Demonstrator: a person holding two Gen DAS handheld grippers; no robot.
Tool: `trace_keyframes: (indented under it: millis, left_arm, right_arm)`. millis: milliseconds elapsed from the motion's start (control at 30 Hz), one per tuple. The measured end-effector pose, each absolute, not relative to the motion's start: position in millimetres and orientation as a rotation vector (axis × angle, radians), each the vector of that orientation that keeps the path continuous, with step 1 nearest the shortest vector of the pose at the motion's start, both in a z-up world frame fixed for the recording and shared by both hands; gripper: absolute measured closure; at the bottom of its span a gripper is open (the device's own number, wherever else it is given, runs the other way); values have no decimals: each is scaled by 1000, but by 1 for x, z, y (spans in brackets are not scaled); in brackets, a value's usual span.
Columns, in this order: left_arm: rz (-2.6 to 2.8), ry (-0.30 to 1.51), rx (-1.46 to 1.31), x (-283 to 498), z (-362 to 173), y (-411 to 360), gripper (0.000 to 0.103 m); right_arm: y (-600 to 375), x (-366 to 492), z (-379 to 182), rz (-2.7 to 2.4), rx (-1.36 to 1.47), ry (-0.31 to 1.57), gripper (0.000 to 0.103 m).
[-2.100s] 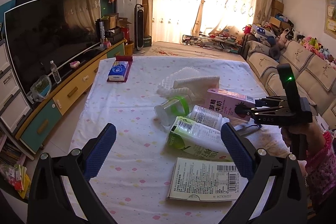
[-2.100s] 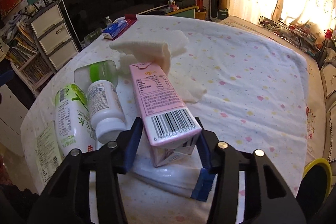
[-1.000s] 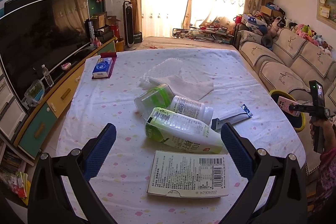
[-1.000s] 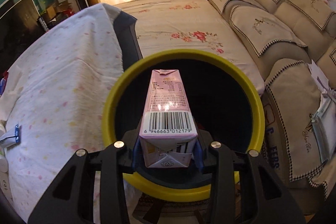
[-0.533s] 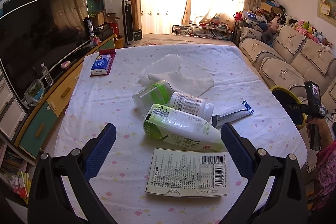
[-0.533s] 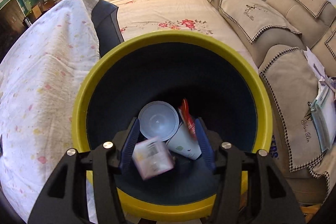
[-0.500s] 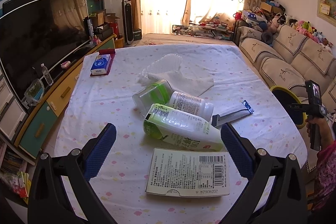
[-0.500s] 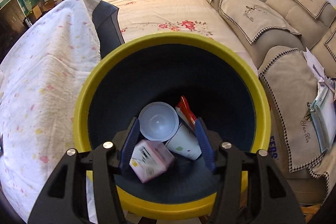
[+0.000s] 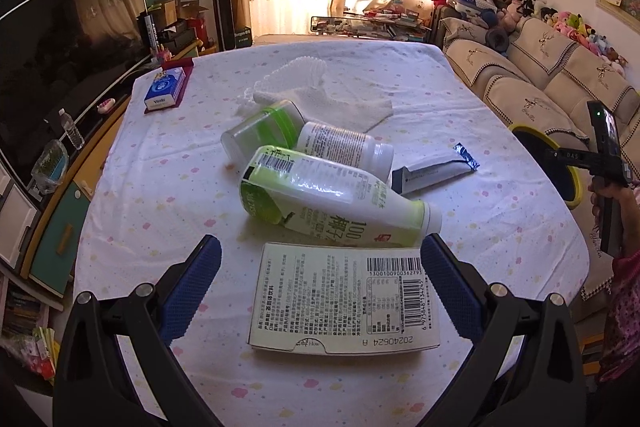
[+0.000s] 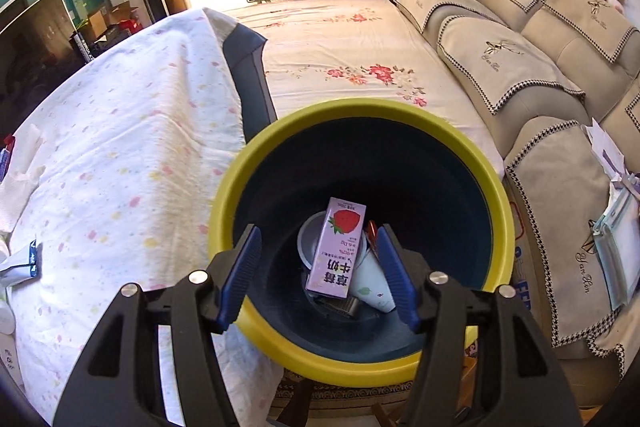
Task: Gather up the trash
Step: 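Move the left gripper down toward the cream printed cardboard box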
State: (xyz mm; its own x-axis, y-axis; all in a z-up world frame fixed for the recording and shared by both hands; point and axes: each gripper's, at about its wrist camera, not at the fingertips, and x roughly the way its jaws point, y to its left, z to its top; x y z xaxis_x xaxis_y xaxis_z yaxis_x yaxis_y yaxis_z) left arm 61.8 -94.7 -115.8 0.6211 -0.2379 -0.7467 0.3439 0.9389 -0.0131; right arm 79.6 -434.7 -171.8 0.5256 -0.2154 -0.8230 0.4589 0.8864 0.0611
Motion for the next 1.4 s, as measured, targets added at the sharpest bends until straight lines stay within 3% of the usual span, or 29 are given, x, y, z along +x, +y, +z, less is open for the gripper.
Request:
trace_keyframes:
  millis: [600,1200,1400]
  left_arm:
    - [-532,1003,80,20,-153,-66,5]
    - [-496,990,-17,146,-145,-87,5]
    - [-321,1007,42,131,-141,-97,5]
  right_arm:
    - [-413,85,-154,-350,254,901,40]
    - [-420,75,-151,-356,265,897,39]
    - [-421,74,-153,-348,272,894,37]
